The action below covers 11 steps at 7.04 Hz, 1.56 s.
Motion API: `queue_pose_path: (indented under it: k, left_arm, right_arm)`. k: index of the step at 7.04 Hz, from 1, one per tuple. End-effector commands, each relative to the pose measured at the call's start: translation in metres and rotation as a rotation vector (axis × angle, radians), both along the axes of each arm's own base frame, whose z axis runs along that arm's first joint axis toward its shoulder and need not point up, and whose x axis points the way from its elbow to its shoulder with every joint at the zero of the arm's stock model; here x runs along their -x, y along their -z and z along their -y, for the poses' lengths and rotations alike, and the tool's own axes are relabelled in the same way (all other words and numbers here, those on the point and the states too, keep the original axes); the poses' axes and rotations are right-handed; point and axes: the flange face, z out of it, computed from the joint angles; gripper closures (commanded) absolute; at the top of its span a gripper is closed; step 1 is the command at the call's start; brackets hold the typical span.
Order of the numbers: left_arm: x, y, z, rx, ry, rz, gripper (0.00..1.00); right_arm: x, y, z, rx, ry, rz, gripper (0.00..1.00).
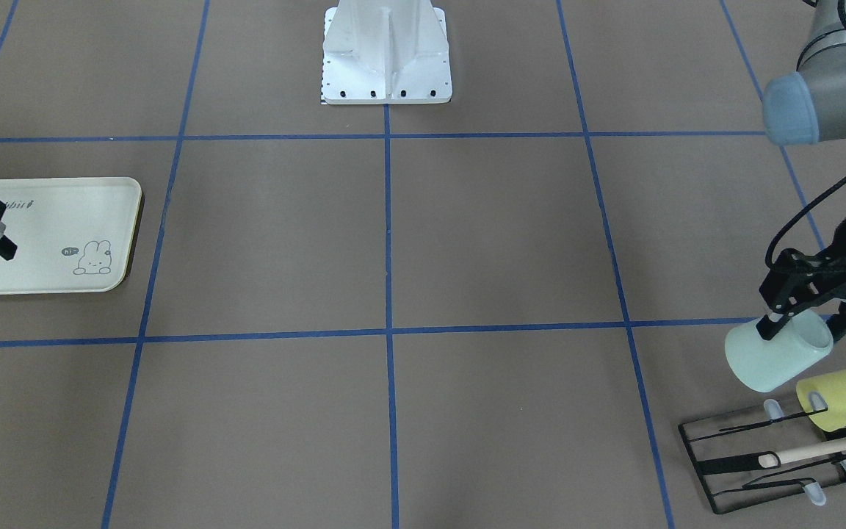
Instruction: Left arm grabs green cup and hands to right arm on tray
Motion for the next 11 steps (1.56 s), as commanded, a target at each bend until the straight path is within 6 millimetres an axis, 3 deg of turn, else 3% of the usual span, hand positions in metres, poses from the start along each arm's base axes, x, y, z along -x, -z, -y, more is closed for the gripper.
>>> queue_pose_path:
  k: [1, 3, 5, 8, 9, 11]
  left_arm:
    - [-0.037, 0.053, -0.016, 0.039, 0.018, -0.106, 0.75]
    - [-0.037, 0.098, -0.042, 0.002, 0.06, -0.271, 0.75]
    - [-0.055, 0.129, -0.077, 0.019, 0.003, -0.455, 0.75]
    - [-0.039, 0.172, -0.129, 0.023, -0.076, -0.657, 0.75]
    - [-0.032, 0.183, -0.144, -0.004, -0.095, -0.73, 0.75]
    - [-0.049, 0.193, -0.177, -0.007, -0.19, -0.861, 0.75]
  right_arm:
    - [0.046, 0.037, -0.016, -0.018, -0.062, 0.187, 0.01]
    - [0.046, 0.062, -0.035, -0.033, -0.099, 0.396, 0.01]
    - [0.044, 0.094, -0.054, -0.017, -0.098, 0.609, 0.01]
    - [0.049, 0.141, -0.074, 0.081, -0.074, 0.889, 0.01]
    - [0.058, 0.159, -0.077, 0.173, -0.05, 0.946, 0.01]
    - [0.061, 0.194, -0.085, 0.297, -0.017, 1.046, 0.02]
